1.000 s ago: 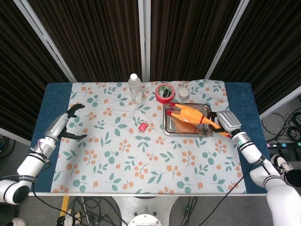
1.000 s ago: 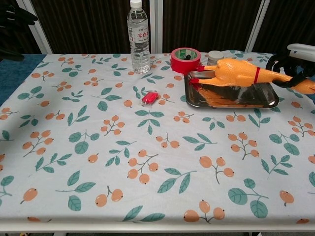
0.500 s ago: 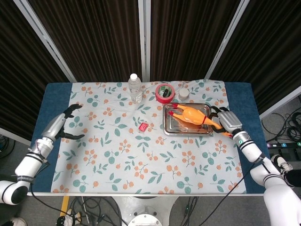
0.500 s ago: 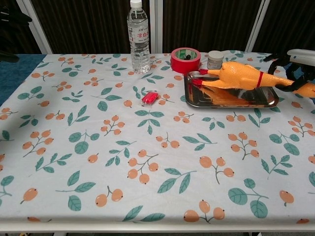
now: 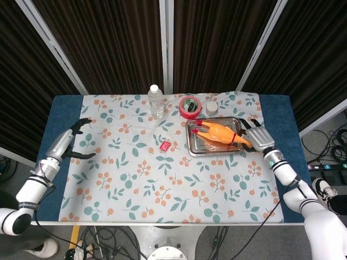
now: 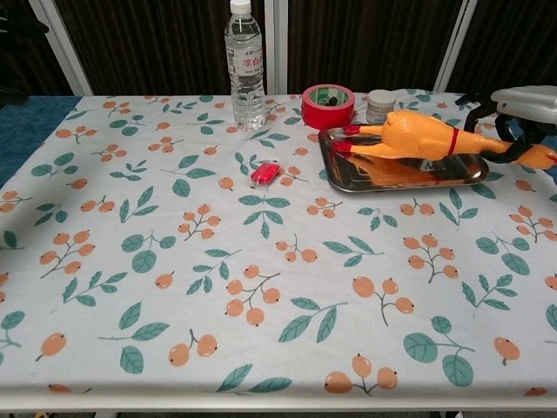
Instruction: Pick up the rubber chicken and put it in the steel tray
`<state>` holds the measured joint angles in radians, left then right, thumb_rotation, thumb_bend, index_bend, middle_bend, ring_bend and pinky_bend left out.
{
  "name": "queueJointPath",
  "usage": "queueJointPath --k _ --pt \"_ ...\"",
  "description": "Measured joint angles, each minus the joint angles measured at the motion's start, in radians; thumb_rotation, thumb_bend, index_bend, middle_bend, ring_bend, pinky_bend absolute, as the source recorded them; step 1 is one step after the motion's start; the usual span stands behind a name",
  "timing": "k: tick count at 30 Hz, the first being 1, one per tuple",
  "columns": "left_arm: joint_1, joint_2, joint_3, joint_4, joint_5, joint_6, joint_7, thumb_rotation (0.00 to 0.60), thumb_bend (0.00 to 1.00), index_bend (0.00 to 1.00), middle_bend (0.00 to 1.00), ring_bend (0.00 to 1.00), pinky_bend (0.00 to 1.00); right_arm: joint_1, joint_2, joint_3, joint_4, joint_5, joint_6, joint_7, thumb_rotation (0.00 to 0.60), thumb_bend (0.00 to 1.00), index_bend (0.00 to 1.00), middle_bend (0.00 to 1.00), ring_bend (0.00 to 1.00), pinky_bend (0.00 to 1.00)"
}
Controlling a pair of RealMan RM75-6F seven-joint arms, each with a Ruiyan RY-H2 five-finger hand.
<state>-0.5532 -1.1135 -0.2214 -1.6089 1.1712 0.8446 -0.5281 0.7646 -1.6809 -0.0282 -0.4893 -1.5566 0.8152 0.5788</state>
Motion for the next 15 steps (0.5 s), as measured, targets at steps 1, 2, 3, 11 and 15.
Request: queueJointPath --k 1,2,3,11,15 --pt "0.001 0.000 0.000 0.001 0.000 0.000 -0.001 0.600 0.16 0.16 0.13 0.11 0.21 0.002 0.000 0.006 -0.007 0.005 -0.001 -0.023 0.600 0.00 0.00 0.00 0.00 0.00" --pt "0.001 -0.001 -0.001 0.002 -0.001 -0.001 -0.002 0.600 0.16 0.16 0.13 0.11 0.21 0.003 0.000 0.013 -0.014 0.012 -0.002 -0.047 0.600 0.00 0.00 0.00 0.00 0.00" --pt "0.002 -0.001 -0.001 0.003 -0.001 -0.001 -0.003 0.600 0.16 0.16 0.13 0.11 0.21 0.005 0.000 0.023 -0.024 0.022 -0.004 -0.081 0.600 0.00 0.00 0.00 0.00 0.00" --pt "0.008 -0.003 -0.003 0.008 0.005 0.001 -0.015 0.600 0.15 0.16 0.13 0.11 0.21 0.006 -0.001 0.097 -0.108 0.113 -0.021 -0.312 0.600 0.00 0.00 0.00 0.00 0.00" --pt "0.012 -0.003 -0.005 0.011 0.009 0.004 -0.023 0.600 0.15 0.16 0.13 0.11 0.21 -0.001 0.015 0.132 -0.172 0.161 -0.024 -0.398 0.600 0.00 0.00 0.00 0.00 0.00"
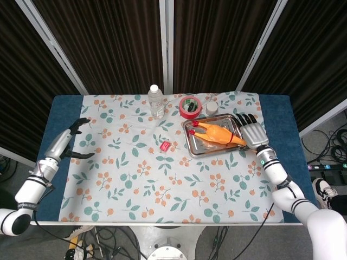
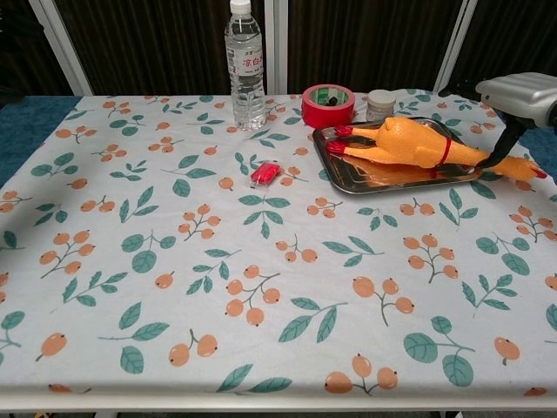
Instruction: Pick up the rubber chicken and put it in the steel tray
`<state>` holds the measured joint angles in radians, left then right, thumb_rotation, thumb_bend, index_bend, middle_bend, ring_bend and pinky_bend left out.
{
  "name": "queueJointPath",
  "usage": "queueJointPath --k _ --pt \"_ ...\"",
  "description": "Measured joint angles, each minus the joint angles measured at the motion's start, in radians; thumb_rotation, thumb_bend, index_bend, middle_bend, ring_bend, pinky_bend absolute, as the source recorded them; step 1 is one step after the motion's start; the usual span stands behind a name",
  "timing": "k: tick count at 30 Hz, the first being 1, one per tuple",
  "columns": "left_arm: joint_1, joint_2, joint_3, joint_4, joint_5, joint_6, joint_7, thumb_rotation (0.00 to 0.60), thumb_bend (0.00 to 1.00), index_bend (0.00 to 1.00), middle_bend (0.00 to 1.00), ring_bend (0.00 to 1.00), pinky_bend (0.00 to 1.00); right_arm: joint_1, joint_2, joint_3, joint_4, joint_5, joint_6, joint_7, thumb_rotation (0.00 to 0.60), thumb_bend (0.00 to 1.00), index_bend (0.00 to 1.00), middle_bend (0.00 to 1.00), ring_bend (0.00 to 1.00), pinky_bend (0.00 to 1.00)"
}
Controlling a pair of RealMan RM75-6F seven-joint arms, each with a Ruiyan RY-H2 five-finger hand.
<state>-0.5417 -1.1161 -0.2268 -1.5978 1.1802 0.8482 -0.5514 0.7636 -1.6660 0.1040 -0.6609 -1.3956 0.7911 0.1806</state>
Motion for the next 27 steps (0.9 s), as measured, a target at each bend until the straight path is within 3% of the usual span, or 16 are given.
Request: queueJointPath --k 6,9,11,13,17,19,22,27 --pt "0.010 0.015 0.003 -0.001 0.020 0.017 0.006 0.600 0.15 0.16 0.13 0.11 0.21 -0.033 0.094 0.027 -0.135 0.016 0.073 -0.021 0.600 0.00 0.00 0.00 0.00 0.01" --pt "0.015 0.027 0.010 -0.004 0.031 0.029 0.040 0.600 0.15 0.16 0.13 0.11 0.21 -0.072 0.168 0.032 -0.240 0.009 0.166 -0.046 0.600 0.03 0.00 0.11 0.04 0.13" --pt "0.021 0.034 0.017 -0.008 0.036 0.047 0.082 0.600 0.15 0.16 0.13 0.11 0.21 -0.103 0.222 0.031 -0.316 0.001 0.235 -0.063 0.600 0.12 0.03 0.21 0.12 0.28" --pt "0.028 0.038 0.023 -0.012 0.038 0.071 0.128 0.600 0.15 0.17 0.13 0.11 0.21 -0.143 0.294 0.025 -0.417 -0.010 0.305 -0.077 0.600 0.16 0.07 0.24 0.16 0.32" --pt "0.056 0.043 0.041 -0.024 0.039 0.151 0.270 0.600 0.16 0.17 0.13 0.11 0.21 -0.234 0.449 -0.002 -0.606 -0.038 0.388 -0.089 0.600 0.18 0.10 0.25 0.18 0.32" --pt "0.074 0.042 0.052 -0.030 0.040 0.198 0.339 0.600 0.16 0.17 0.14 0.11 0.21 -0.293 0.512 -0.022 -0.674 -0.055 0.452 -0.093 0.600 0.18 0.09 0.21 0.13 0.28" --pt "0.114 0.032 0.075 -0.033 0.047 0.294 0.453 0.600 0.16 0.17 0.14 0.11 0.21 -0.382 0.553 -0.055 -0.731 -0.082 0.558 -0.100 0.600 0.17 0.07 0.15 0.05 0.21" --pt "0.206 -0.015 0.125 -0.020 0.085 0.469 0.580 0.600 0.16 0.17 0.14 0.11 0.20 -0.527 0.561 -0.105 -0.774 -0.125 0.727 -0.130 0.600 0.17 0.05 0.14 0.04 0.20"
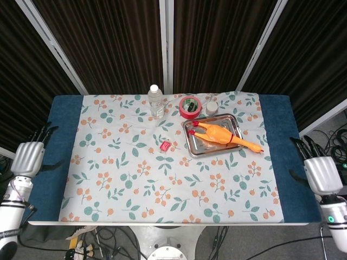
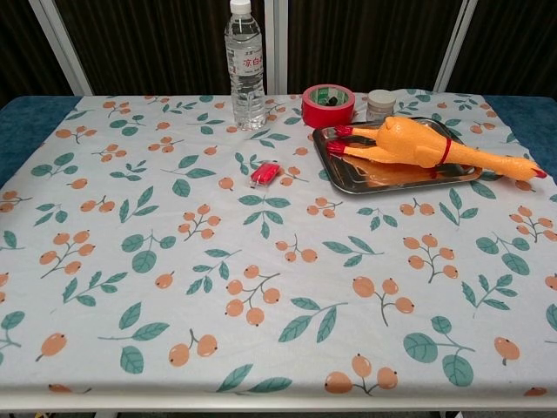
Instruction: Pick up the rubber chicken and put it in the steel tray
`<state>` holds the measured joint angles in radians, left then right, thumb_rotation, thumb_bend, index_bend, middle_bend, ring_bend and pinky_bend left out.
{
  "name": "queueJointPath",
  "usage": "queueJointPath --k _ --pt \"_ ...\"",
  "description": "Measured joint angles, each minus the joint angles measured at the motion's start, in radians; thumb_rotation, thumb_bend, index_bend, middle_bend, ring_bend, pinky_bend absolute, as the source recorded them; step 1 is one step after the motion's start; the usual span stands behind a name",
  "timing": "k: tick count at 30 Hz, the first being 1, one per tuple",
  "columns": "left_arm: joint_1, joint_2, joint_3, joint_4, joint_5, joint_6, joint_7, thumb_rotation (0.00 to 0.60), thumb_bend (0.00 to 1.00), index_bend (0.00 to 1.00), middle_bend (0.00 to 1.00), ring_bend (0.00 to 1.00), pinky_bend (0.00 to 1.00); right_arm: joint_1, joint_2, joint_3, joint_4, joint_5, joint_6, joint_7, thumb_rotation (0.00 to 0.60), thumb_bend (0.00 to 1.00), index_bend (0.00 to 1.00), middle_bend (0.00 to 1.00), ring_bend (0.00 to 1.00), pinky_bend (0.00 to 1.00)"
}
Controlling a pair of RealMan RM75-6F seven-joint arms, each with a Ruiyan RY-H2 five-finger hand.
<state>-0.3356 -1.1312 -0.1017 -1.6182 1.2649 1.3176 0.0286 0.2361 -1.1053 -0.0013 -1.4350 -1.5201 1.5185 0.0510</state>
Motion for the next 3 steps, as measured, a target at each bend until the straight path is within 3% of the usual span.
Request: queueJointPath --k 3 --pt "0.060 -0.034 0.034 0.015 0.040 0.094 0.046 0.600 0.16 0.17 0.14 0.11 0.20 -0.069 -0.016 -0.022 -0.013 -0.019 0.071 -0.010 0.600 0.17 0.05 0.14 0.04 0.20"
